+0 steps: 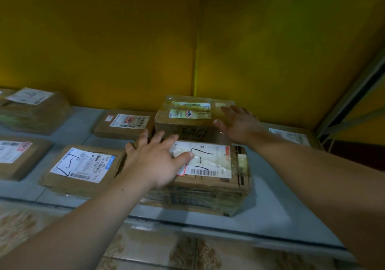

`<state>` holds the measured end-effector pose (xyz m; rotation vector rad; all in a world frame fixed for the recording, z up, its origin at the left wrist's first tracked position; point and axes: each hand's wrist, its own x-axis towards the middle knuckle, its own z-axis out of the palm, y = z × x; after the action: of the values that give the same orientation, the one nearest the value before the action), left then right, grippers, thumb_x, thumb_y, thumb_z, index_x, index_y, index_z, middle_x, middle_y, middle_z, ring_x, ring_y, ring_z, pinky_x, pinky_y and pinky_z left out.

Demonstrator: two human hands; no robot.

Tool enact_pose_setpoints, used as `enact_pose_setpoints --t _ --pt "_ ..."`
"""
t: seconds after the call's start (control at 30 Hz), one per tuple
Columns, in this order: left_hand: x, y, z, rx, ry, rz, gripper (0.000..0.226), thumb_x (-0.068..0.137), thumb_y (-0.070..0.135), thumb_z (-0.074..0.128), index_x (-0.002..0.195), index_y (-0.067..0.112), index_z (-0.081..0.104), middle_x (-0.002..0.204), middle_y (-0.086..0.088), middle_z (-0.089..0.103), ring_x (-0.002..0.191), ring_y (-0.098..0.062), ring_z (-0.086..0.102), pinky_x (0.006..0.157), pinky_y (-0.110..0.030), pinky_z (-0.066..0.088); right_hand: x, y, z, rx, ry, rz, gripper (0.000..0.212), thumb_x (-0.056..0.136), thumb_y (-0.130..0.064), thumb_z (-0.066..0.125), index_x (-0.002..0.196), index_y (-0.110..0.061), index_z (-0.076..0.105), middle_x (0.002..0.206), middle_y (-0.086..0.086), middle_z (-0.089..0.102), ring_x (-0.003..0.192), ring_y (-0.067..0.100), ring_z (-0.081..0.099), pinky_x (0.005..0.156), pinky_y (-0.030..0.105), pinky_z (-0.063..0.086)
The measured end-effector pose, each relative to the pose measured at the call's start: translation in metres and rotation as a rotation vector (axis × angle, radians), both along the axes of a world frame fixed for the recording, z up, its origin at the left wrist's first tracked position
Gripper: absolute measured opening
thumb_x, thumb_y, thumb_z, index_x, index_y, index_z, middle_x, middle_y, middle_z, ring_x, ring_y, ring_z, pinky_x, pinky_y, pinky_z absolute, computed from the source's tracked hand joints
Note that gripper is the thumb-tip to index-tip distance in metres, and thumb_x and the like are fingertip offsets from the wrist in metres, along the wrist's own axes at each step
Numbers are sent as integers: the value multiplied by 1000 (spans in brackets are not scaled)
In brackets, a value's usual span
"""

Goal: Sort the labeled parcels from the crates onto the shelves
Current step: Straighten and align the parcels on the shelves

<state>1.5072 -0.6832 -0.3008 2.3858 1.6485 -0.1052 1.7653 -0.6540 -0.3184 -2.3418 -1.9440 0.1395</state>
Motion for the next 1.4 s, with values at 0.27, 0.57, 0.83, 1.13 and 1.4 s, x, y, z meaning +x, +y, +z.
enact_pose_setpoints --t 0.27,0.57,0.83,1.13,1.4 --pt "20 -5 15 -36 37 -52 60 94 67 23 149 49 9 163 7 -3 149 -25 -11 112 -66 -8 63 -71 -9 -44 -8 -190 71 99 -63 31 153 -17 30 156 12 34 139 33 33 112 43 31" --pt "120 -39 3 62 30 -118 73 88 77 14 151 41 15 163 8 5 150 -24 -5 110 -70 -5 123 -83 -43 -63 159 -269 76 96 -64 41 154 -16 29 158 13 29 142 35 30 113 48 31" --pt "122 -43 -5 120 42 -84 71 88 74 15 149 40 23 160 11 17 149 -18 6 113 -66 1 158 -67 -80 -64 56 -252 95 79 -85 2 149 -29 36 155 11 32 141 37 27 114 53 24" --pt "123 -44 -7 136 26 -68 69 87 73 16 148 42 23 159 11 21 148 -15 9 114 -63 2 175 -60 -106 -65 103 -348 71 95 -67 28 153 -25 26 160 15 20 148 37 15 116 57 17" --pt "123 -44 -6 140 25 -78 69 87 72 15 148 41 25 157 12 24 147 -14 12 114 -64 4 169 -58 -117 -117 94 -359 72 96 -70 21 157 -32 13 165 14 7 150 38 4 118 57 5"
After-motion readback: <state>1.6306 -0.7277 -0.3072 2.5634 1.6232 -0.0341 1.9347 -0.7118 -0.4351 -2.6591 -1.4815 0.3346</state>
